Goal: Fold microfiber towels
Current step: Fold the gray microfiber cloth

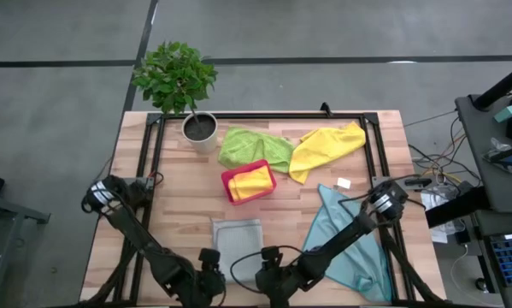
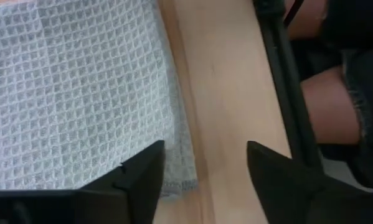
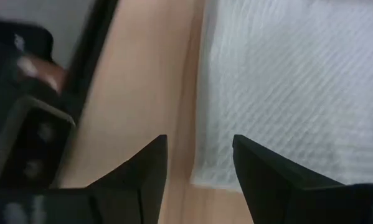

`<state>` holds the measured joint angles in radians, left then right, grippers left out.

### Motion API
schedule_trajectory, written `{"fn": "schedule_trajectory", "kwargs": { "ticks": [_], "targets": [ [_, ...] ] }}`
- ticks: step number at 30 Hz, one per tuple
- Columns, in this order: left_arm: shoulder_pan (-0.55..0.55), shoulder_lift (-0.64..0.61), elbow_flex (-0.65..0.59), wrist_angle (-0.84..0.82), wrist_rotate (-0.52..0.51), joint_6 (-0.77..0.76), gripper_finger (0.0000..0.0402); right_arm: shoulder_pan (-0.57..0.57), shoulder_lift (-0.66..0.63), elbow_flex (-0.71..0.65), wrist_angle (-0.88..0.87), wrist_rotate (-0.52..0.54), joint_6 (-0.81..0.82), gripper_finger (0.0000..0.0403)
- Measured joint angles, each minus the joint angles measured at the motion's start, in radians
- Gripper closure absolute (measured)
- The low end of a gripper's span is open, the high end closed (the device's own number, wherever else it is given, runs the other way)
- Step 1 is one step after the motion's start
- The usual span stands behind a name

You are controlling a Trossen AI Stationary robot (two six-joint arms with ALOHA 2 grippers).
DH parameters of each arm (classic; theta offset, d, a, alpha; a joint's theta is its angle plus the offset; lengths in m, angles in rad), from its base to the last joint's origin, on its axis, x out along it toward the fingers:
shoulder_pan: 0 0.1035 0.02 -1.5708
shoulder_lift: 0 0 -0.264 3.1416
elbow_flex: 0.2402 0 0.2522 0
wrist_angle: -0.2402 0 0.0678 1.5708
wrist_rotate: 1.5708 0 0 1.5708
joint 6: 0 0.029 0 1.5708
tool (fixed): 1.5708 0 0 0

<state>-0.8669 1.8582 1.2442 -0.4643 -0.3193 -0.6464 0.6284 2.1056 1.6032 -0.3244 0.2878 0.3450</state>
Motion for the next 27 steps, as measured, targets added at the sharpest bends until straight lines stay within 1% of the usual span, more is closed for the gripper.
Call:
{"fn": "schedule_trajectory", "kwargs": {
  "ticks": [3,5,8,11,14,16,20,24,25,27],
  "targets": [
    [0.001,0.021,0.000,-0.003,-0.005,0.004,0.0159,-0.002,0.015,-0.002,-0.005,-0.001,0.002,0.0232],
    [0.001,0.032,-0.003,0.000,-0.017,-0.013,0.0153,-0.003,0.016,-0.001,0.006,0.000,0.003,0.0234],
    [0.001,0.054,-0.004,0.003,-0.022,-0.033,0.0155,-0.007,0.026,0.000,0.002,-0.008,-0.004,0.0239],
    [0.002,0.067,-0.006,0.002,-0.022,-0.055,0.0170,-0.014,0.034,-0.001,0.000,-0.015,-0.005,0.0248],
    [0.002,0.081,-0.007,0.003,-0.022,-0.075,0.0196,-0.026,0.033,-0.001,0.015,-0.051,-0.005,0.0265],
    [0.002,0.090,-0.007,0.002,-0.027,-0.080,0.0221,-0.033,0.038,-0.001,0.016,-0.062,-0.005,0.0282],
    [0.002,0.098,-0.008,0.002,-0.037,-0.081,0.0286,-0.043,0.041,-0.006,0.023,-0.108,-0.005,0.0328],
    [0.004,0.096,-0.010,0.002,-0.038,-0.080,0.0362,-0.047,0.040,-0.012,0.026,-0.112,-0.005,0.0379],
    [0.004,0.093,-0.010,0.001,-0.038,-0.080,0.0380,-0.047,0.040,-0.012,0.026,-0.112,-0.012,0.0386],
    [0.004,0.089,-0.010,0.001,-0.030,-0.080,0.0393,-0.047,0.039,-0.011,0.026,-0.112,-0.030,0.0390]
  ]
}}
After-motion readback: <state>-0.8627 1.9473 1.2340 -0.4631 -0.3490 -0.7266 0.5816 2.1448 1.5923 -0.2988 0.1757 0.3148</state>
